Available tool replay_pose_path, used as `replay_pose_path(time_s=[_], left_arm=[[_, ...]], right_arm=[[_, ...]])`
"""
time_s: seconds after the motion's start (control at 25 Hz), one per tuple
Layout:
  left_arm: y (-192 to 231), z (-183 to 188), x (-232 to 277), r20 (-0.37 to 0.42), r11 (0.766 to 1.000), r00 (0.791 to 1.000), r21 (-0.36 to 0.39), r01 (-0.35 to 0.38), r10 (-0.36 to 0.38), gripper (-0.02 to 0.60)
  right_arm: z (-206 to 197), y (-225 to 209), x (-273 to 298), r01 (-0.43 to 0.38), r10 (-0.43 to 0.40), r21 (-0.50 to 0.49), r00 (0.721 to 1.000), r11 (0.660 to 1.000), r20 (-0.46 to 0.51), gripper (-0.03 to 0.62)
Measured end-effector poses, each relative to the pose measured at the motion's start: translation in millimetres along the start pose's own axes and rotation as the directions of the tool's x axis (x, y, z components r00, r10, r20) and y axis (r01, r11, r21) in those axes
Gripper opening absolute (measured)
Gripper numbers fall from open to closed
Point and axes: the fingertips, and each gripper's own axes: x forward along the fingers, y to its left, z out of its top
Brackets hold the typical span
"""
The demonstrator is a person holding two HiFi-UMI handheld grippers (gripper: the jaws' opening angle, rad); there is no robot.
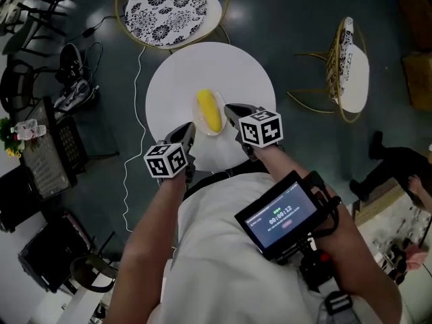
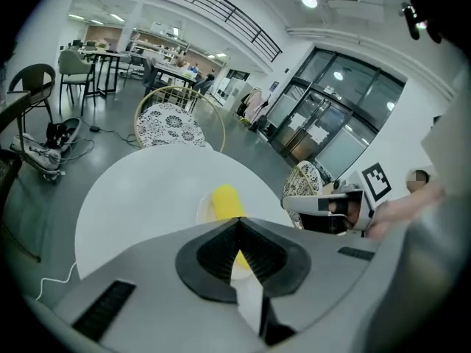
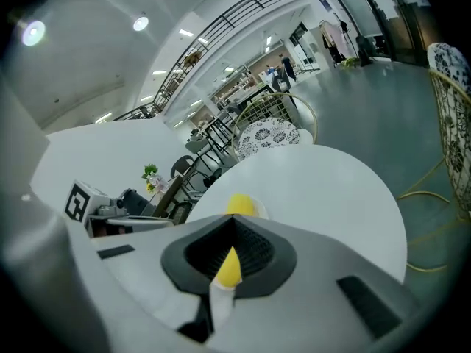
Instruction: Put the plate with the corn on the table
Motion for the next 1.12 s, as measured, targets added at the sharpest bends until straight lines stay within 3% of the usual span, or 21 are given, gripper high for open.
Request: replay_pose_path(time_s=[0.32,0.68,1.12], left_arm=[[-30,-6,-51,0.032,0.99,0.993,0.088,0.108,-0.111,0.006],[-26,-8,-97,0.087,0.984,0.985,0.115,0.139,-0.15,0.006],[-37,4,-138,0.162,0.967,0.965,0.182,0.178,-0.208,0.006]], right_arm=[[-19,64,-30,-0.059,0.06,-0.05,0.998,0.997,0.019,0.005],[-31,112,-52,-0.085,0.09,-0.128,0.996,0.988,0.03,0.005],[-10,141,-78,-0.1,0.123,-0.179,0.985,0.979,0.122,0.006]])
